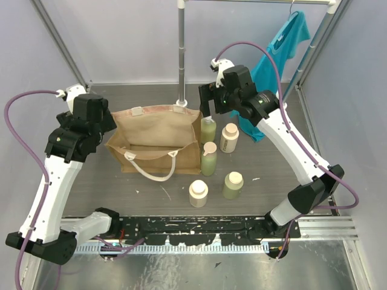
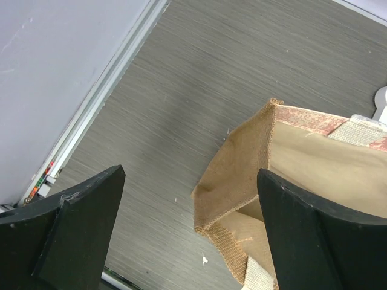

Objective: Place the personal care products into the canvas bag

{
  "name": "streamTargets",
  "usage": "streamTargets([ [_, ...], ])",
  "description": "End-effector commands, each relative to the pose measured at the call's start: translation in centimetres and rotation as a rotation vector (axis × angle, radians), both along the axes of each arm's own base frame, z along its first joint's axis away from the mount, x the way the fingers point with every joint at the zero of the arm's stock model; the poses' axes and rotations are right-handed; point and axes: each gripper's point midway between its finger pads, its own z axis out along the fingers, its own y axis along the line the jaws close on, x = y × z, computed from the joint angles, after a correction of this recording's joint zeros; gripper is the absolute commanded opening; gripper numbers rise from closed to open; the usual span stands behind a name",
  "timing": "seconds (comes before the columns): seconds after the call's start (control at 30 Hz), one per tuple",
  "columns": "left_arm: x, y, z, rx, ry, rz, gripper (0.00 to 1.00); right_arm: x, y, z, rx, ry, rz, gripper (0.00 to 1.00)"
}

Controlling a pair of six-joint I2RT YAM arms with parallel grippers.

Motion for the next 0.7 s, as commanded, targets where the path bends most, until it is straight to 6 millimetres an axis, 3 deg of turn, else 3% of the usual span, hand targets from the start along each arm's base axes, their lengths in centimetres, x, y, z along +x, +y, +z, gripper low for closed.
streamTargets([
  [0.0,0.6,-0.1,1.1,0.023,-0.046,-0.032,0.98,-0.2,-0.8,2.9,0.06,-0.05,-0.062,1.0],
  [0.23,0.5,-1.6,1.8,0.003,-0.213,-0.185,0.98,-0.8,-1.5,0.4,0.092,0.035,-0.149,1.0],
  [0.33,0.5,-2.4,3.1,-0.001,-0.297,-0.256,0.98,-1.3,-1.2,-1.1,0.083,0.081,-0.127,1.0],
  [0.5,0.6,-2.3,1.6,0.081,-0.14,-0.299,0.98,-2.2,-1.9,-4.3,0.006,0.153,-0.125,1.0],
  [0.67,1.5,-3.0,0.5,0.115,-0.045,-0.349,0.98,-3.5,-2.4,-6.1,-0.021,0.214,-0.122,0.99],
])
